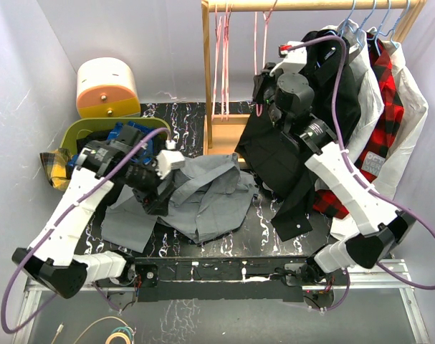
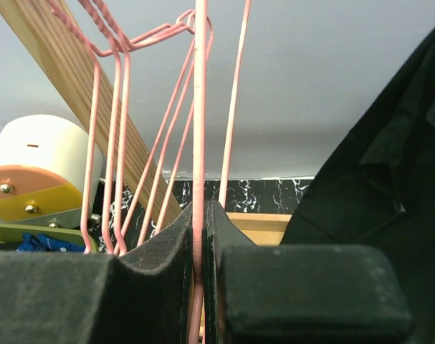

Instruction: Place the shirt on the hanger

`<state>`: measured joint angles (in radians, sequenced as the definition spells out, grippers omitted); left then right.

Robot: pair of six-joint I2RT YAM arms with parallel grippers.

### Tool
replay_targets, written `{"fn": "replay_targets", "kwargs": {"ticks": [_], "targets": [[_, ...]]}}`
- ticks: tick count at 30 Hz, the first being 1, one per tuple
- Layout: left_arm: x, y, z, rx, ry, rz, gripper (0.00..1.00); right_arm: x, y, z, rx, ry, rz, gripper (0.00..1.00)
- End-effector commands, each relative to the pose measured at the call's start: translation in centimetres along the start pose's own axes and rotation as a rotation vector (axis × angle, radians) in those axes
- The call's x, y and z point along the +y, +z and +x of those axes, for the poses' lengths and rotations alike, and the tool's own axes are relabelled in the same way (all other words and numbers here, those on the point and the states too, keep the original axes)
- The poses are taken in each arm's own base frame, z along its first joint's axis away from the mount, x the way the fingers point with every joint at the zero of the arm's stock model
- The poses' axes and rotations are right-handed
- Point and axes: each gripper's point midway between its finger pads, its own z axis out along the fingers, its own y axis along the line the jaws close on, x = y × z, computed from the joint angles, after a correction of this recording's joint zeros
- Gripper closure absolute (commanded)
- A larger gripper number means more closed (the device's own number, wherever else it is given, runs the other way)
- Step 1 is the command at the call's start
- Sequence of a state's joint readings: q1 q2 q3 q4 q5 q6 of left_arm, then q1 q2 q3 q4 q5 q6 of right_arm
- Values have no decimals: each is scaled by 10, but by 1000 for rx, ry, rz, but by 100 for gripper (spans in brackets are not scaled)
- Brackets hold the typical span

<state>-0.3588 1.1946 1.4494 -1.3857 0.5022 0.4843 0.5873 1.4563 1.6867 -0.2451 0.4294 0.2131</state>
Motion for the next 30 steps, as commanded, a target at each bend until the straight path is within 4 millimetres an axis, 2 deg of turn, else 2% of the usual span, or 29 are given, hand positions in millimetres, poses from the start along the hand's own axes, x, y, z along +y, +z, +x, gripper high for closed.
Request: {"fn": "replay_targets", "kwargs": {"ticks": [1,4,7,10,12,14,15,17,20,25,30], "targets": [[-4,11,-13,67,63,-60,25,-14,-33,-34,-103,88,20,92],[6,24,-25,71,79,-107,30,-29,-48,-20,-96,118,53,92],[6,35,-36,57,85,-113,33,-41,-63,-7,-77,140,79,92],[10,48,-37,62,98,-149,33,-52,-79,7,-55,159,95,92],[16,58,-35,78,121,-194,29,-58,-91,12,-53,175,98,92],[21,66,-35,83,136,-228,19,-64,-106,12,-64,200,90,92],[20,69,-35,84,145,-230,17,-65,-111,15,-62,210,84,92],[21,75,-38,78,155,-247,16,-66,-123,20,-54,235,59,92],[32,79,-48,32,159,-326,6,-68,-138,31,-38,273,30,92],[42,85,-51,-24,146,-403,3,-80,-156,54,17,289,53,92],[48,97,-38,-10,168,-449,3,-88,-166,57,15,315,70,92]]}}
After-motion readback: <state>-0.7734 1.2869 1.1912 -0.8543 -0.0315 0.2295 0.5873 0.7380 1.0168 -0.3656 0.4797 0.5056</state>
